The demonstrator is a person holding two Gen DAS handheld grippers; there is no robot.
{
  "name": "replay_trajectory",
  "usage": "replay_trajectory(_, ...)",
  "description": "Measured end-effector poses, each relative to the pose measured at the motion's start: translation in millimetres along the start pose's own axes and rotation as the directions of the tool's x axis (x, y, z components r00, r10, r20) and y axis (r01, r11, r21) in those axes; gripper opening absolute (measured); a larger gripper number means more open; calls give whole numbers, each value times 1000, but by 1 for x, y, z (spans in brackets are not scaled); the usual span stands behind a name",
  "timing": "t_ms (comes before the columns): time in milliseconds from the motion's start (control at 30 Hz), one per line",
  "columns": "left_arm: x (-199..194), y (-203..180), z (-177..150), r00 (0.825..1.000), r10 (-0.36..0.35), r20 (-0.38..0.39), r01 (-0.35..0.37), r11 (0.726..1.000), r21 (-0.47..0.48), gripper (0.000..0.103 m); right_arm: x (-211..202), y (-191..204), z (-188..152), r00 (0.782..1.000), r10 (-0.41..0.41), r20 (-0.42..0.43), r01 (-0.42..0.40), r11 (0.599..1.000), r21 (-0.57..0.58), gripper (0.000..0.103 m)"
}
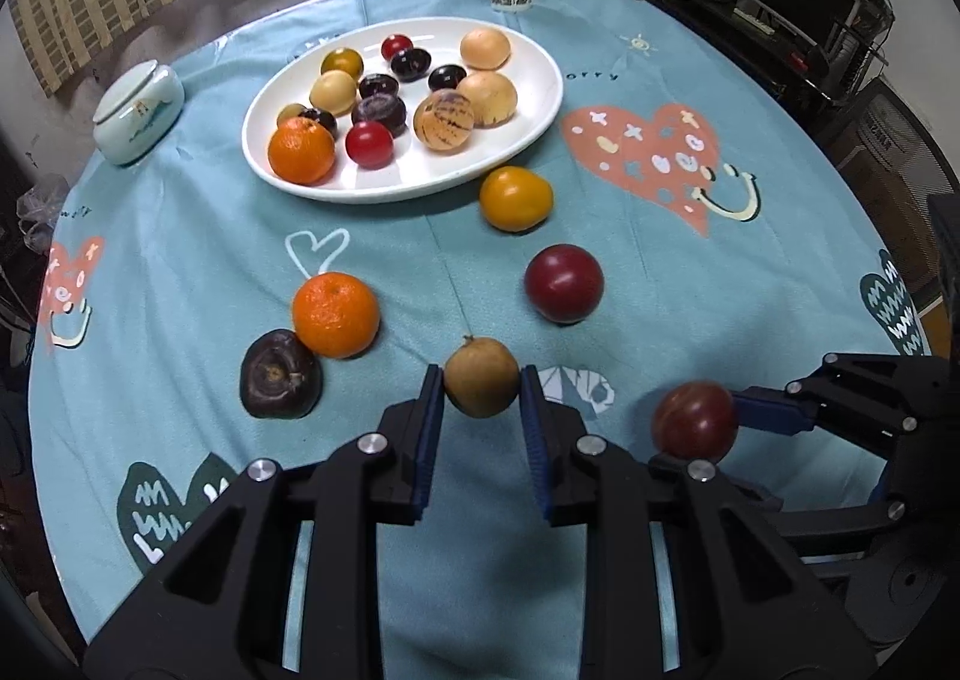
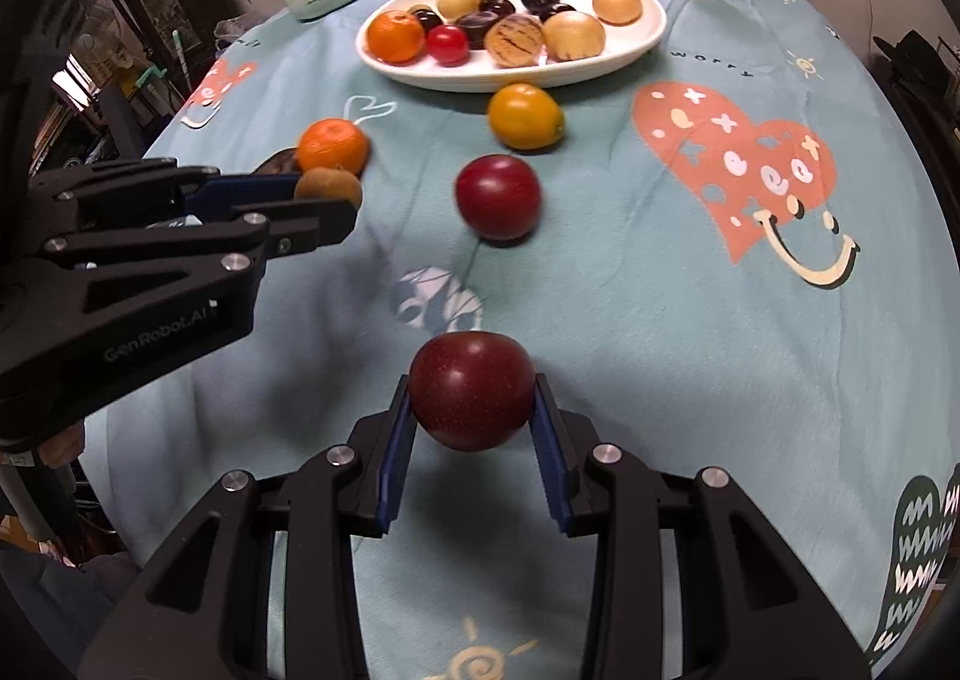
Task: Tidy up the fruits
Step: 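Grasp a dark red plum with right gripper while left gripper grasps a small tan fruit, then carry both held fruits onto the white plate and open both grippers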
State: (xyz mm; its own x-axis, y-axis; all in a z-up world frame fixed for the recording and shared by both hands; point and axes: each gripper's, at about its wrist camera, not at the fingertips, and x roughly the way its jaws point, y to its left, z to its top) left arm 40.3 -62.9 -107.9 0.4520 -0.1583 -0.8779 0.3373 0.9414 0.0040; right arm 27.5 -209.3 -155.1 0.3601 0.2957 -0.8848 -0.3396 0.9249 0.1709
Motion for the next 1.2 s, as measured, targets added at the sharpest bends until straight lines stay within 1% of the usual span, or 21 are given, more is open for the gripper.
replay_trajectory(233,-28,6,-12,999,17,43,-17,1000,-8,26,-14,20,-7,1000,19,23,-19,1000,-17,38)
replay_trajectory(433,-42,15,-21,998,22,62,-21,999,-27,26,-22,37,-6,999,27,38,-25,999,-47,38)
replay_trajectory(533,-50,28,-24,997,29,78,-24,998,-55,26,-24,43,-4,999,28,44,-25,998,-59,38)
replay_trajectory(633,-62,50,-31,994,41,99,-31,994,-101,26,-28,44,-2,998,27,53,-24,998,-60,38)
replay_trajectory(767,-67,79,-48,996,54,77,-41,985,-167,26,-25,40,-5,999,23,41,-21,999,-46,38)
replay_trajectory(900,-61,95,-58,997,59,43,-49,978,-205,26,-18,34,-11,1000,28,6,-28,999,-21,38)
replay_trajectory(1033,-60,102,-54,997,56,47,-45,975,-219,26,-14,32,-11,999,40,-11,-41,999,-16,38)
replay_trajectory(1200,-56,90,-33,998,30,59,-20,986,-166,26,-12,28,-6,999,52,-12,-52,999,-10,38)
